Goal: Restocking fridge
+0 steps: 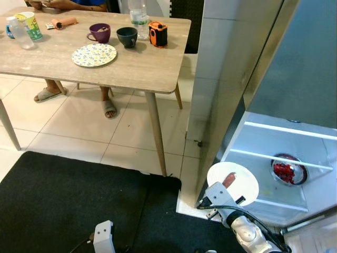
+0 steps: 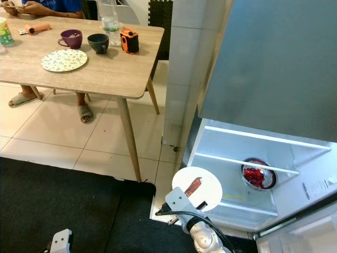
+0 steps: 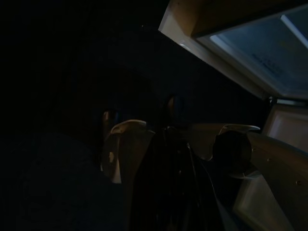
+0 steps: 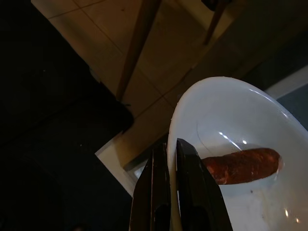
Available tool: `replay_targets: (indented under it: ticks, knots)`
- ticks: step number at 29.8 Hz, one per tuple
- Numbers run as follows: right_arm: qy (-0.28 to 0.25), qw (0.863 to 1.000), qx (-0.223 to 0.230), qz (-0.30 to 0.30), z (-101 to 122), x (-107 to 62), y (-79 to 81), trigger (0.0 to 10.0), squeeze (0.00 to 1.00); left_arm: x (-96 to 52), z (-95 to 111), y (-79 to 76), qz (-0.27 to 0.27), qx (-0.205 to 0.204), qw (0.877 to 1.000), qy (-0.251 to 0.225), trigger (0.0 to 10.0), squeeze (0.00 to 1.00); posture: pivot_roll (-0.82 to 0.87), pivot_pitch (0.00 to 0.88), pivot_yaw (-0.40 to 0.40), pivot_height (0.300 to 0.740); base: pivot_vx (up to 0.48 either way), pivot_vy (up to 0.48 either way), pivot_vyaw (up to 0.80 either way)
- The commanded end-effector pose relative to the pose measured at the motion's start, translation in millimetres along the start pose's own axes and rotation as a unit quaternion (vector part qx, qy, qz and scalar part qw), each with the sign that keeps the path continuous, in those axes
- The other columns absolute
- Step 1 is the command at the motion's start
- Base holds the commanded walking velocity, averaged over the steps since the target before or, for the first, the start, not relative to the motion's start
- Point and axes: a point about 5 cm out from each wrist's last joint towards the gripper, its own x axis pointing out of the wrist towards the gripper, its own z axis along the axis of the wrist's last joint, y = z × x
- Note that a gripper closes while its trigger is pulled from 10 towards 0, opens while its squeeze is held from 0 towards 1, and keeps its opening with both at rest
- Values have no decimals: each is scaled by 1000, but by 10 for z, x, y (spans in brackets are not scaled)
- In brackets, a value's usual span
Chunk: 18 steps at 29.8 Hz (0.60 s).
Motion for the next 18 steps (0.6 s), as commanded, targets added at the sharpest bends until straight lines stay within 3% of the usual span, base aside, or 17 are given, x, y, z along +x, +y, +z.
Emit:
replay_targets:
  ticks: [1, 18]
  knots:
    - [4, 1000, 0, -6, -31, -20, -33, 10000, 0, -24, -116, 12, 4, 1, 1000, 22, 10000, 0, -96, 133, -6, 740, 0, -416, 0]
    - [4, 1000, 0, -8, -31, -19, -40, 10000, 0, -18, -107, 1, 2, 0, 1000, 17, 10000, 0, -95, 135, -7, 740, 0, -25, 0]
